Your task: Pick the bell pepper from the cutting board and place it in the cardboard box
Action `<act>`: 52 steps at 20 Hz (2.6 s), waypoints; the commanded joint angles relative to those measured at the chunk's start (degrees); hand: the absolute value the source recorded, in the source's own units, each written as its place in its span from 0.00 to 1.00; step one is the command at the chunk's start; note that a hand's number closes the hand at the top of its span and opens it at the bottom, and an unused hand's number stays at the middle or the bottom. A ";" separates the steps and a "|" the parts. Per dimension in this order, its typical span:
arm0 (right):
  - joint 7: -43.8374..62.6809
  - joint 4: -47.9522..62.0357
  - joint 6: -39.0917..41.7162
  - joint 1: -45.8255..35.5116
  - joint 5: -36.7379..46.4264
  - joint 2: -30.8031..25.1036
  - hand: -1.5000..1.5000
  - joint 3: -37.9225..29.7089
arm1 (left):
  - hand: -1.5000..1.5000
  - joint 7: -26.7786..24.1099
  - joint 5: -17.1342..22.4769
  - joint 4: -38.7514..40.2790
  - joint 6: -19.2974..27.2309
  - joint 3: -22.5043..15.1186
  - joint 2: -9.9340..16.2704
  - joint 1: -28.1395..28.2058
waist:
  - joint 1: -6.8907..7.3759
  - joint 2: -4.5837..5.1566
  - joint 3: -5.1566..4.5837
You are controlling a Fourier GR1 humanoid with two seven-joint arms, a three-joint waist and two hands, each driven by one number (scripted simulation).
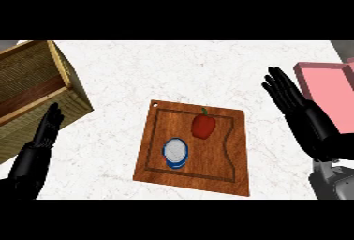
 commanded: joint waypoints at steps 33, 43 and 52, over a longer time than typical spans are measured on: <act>73.31 -26.96 -5.87 3.01 58.11 6.72 0.00 15.24 | 0.50 14.44 10.49 2.36 -0.66 3.07 -9.50 -12.49 | 0.77 -1.43 0.75; 75.19 -14.82 -0.41 -6.62 61.31 16.81 0.00 12.53 | 0.50 13.25 10.52 4.93 -3.22 6.02 -10.10 -12.42 | -0.16 -1.53 0.86; 77.21 -7.79 -4.76 -10.93 62.91 22.17 0.00 13.00 | 0.50 12.99 9.35 5.49 -3.97 6.71 -11.54 -11.95 | -0.18 -1.57 0.88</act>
